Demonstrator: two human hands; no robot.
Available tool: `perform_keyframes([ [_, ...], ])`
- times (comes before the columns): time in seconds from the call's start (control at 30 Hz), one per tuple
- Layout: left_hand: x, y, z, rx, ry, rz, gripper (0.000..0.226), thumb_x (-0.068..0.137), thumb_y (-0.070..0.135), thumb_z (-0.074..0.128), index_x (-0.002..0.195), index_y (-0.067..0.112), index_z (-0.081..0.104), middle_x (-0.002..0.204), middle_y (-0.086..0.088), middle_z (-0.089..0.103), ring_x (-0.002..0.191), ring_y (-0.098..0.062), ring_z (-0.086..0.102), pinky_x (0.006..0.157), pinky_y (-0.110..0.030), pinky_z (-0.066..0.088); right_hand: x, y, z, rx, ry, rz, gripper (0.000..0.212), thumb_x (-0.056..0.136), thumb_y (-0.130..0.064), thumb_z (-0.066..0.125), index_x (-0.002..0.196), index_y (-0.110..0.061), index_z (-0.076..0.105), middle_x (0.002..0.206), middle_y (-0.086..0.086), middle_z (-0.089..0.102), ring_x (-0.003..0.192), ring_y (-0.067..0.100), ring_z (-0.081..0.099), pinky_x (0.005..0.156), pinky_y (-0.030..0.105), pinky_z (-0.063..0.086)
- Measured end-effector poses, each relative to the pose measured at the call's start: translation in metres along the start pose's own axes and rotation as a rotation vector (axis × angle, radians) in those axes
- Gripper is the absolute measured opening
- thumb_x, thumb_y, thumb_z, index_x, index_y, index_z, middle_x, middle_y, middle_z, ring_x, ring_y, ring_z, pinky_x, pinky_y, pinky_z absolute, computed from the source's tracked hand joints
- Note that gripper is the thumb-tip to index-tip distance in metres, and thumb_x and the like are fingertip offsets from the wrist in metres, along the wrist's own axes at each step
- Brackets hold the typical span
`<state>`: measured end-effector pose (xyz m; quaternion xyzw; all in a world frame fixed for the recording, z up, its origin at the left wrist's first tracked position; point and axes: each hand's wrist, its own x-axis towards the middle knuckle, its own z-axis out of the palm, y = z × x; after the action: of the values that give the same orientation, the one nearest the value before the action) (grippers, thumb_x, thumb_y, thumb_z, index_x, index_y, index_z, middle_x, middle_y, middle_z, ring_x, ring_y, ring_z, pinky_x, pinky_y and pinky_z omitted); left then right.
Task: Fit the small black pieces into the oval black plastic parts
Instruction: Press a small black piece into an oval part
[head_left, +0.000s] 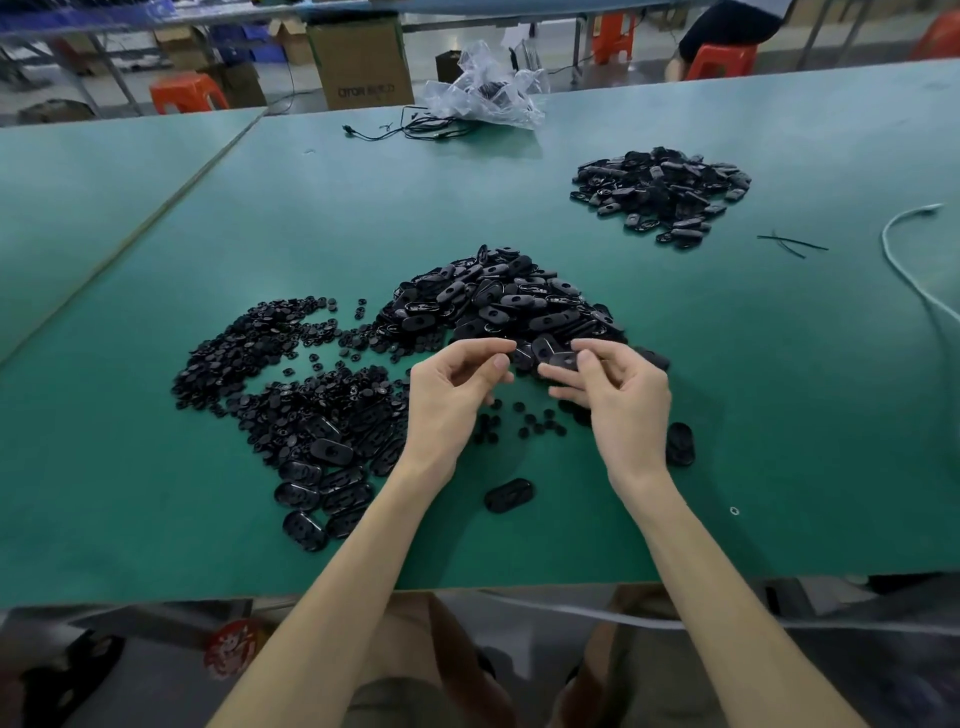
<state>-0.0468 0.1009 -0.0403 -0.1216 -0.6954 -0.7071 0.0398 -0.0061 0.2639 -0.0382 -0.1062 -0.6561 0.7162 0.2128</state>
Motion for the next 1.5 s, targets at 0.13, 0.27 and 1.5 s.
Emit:
perform_keyframes([
  [0.13,-0.0002,-0.0006,-0.0002,0.020,-0.023,0.013,0.015,0.094,0.008,0.074,0.106,0.016,0.079,0.095,-0.002,0.079,0.083,-0.014,0.074,0.071,-0.017,0.053,-0.0052,0.0039,0.0026,-0.079,-0.044,-0.020,0.014,0.105,-0.009,0.060,0.109,-0.003,0.072,0.090,0.006,0.079,0.078,0.021,0.080,0.064,0.034,0.065],
  [0.27,-0.0007,0.0005,-0.0005,0.021,-0.028,0.004,0.013,0.094,0.010,0.075,0.105,0.015,0.080,0.092,-0.002,0.079,0.077,-0.011,0.072,0.070,-0.018,0.052,-0.0054,0.0022,0.0031,-0.064,-0.074,-0.032,0.015,0.105,-0.014,0.062,0.110,-0.004,0.072,0.090,0.003,0.080,0.077,0.022,0.080,0.060,0.031,0.063],
  [1.5,0.0004,-0.0015,-0.0019,-0.006,-0.057,-0.007,0.018,0.100,0.010,0.068,0.113,0.015,0.079,0.080,-0.003,0.075,0.068,-0.010,0.064,0.066,-0.023,0.053,-0.0088,-0.0004,0.0036,-0.121,-0.124,-0.069,0.010,0.105,-0.010,0.061,0.109,-0.010,0.070,0.093,0.003,0.079,0.079,0.021,0.079,0.067,0.035,0.063],
])
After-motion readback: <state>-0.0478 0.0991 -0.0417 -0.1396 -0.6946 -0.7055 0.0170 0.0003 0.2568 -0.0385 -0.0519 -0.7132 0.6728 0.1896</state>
